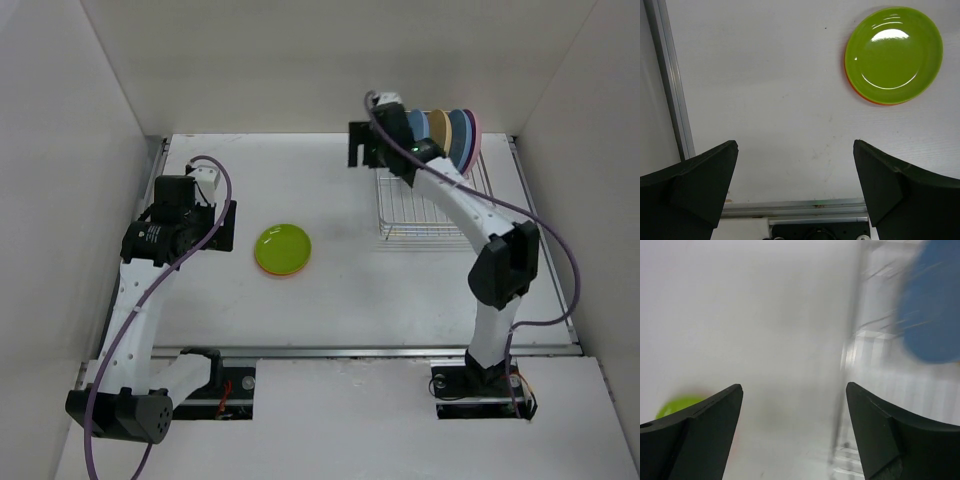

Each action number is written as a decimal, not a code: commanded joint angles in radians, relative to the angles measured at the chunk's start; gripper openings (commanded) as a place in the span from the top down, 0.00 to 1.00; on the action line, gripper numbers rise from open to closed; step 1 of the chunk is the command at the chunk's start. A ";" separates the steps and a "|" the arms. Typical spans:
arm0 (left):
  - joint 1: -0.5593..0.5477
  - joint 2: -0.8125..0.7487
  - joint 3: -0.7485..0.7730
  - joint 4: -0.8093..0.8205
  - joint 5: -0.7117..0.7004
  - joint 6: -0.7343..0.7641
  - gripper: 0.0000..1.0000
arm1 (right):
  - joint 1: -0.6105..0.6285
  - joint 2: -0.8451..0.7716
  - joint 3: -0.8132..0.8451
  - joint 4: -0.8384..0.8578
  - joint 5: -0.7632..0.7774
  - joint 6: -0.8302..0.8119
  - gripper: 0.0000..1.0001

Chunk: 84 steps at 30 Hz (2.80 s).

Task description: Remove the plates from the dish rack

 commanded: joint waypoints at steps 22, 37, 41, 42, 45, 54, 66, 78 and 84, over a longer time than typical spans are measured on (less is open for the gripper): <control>0.004 0.108 0.026 -0.050 -0.042 0.103 0.00 | -0.282 0.245 0.335 0.008 0.371 0.033 0.56; 0.004 0.099 0.055 -0.059 -0.033 0.103 0.00 | -0.144 -0.099 0.240 0.183 0.751 -0.176 1.00; 0.004 0.099 0.077 -0.068 -0.011 0.103 0.00 | -0.067 -0.215 0.212 0.256 0.762 -0.245 1.00; 0.004 0.099 0.077 -0.077 -0.011 0.103 0.00 | -0.052 -0.252 0.192 0.256 0.762 -0.245 1.00; 0.004 0.099 0.117 -0.096 0.047 0.103 0.00 | -0.017 -0.321 0.090 0.243 0.545 -0.216 1.00; 0.004 0.057 0.171 -0.053 0.368 0.093 0.00 | -0.004 -0.286 -0.252 0.336 -0.529 -0.075 1.00; 0.004 0.295 0.149 -0.058 0.383 0.059 0.00 | 0.082 -0.222 -0.503 0.694 -0.845 0.074 1.00; 0.004 0.419 0.233 -0.139 0.443 0.079 1.00 | 0.112 -0.168 -0.480 0.698 -0.802 0.114 1.00; 0.065 0.448 0.291 -0.128 0.415 0.056 1.00 | 0.112 -0.168 -0.385 0.554 -0.628 0.114 0.60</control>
